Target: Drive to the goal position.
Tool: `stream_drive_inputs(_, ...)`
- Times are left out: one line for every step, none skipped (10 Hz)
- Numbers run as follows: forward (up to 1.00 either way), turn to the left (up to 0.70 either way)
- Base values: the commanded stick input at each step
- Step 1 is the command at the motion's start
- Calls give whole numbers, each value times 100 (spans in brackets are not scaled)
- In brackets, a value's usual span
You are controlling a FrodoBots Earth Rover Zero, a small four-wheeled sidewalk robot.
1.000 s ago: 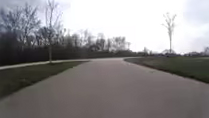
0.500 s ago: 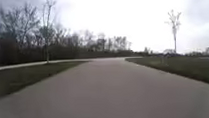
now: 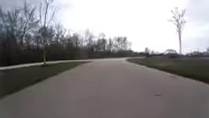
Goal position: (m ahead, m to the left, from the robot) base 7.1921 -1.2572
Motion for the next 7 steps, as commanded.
stream_drive_inputs(100, 0)
stream_drive_inputs(100, -1)
stream_drive_inputs(100, -2)
stream_drive_inputs(100, -4)
stream_drive_inputs(100, -4)
stream_drive_inputs(100, -3)
stream_drive_inputs(100, -2)
